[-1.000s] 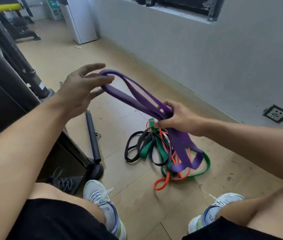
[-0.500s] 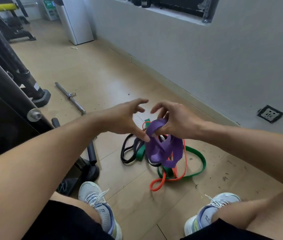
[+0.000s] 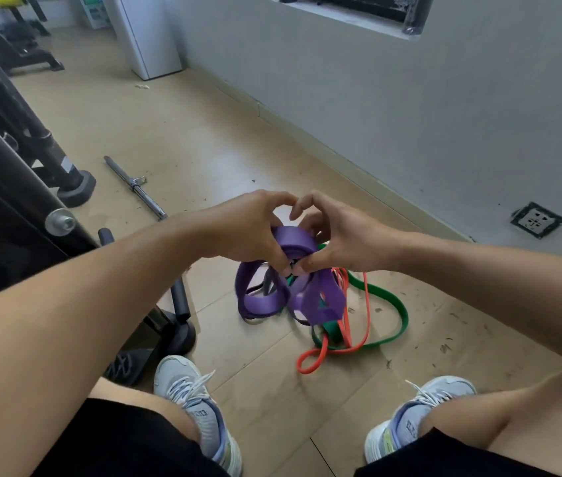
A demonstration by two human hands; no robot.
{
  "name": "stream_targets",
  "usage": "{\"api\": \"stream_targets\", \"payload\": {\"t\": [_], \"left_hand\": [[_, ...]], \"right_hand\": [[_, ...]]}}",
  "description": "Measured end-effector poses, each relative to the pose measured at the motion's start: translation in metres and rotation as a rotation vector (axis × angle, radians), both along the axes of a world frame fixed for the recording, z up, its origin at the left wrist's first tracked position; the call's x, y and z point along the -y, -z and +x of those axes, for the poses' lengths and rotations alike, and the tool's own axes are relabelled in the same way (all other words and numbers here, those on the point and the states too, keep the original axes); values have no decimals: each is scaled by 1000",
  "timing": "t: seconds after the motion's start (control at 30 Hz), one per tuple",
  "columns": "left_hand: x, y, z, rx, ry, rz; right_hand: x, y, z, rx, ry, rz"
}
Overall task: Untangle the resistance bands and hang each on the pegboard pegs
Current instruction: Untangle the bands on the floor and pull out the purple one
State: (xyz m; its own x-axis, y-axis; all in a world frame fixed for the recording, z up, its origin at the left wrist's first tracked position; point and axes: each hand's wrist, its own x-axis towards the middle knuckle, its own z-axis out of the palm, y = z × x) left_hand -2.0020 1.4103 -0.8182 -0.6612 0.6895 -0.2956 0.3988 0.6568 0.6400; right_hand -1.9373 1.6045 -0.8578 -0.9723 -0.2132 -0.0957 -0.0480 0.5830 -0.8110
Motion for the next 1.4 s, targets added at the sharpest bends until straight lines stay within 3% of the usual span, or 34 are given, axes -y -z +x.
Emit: {"api": "stream_targets", "payload": {"t": [0.13,0.23,0.37,0.53,0.67,0.8,0.9,1.0,1.17,1.4], "left_hand": [[10,-6,-3,110,-85,93],[17,-5,-7,127,-101,49],[15,6,-4,-5,-49,-171],[-3,14,9,-151,138,-227],[-9,8,14,-164,128,-312],[-12,1,16,-221,68,-340],[-7,0,14,-233,17,-370],[0,-2,8,-246,-56,-341],[7,-1,1,-154,-209,-189],[13,-11,-6,-2,-270,81]], "right_hand": [[1,11,2,51,2,79],[2,8,2,49,20,49],[10,-6,0,87,-14,97],[26,-10,1,94,-65,227],[18,-3,3,180,-93,204],[2,6,0,319,-13,12],[-15,16,-3,344,-42,170],[-31,34,-2,372,-53,306],[-33,50,-2,371,-130,351],[-35,57,-5,343,-239,447]]}}
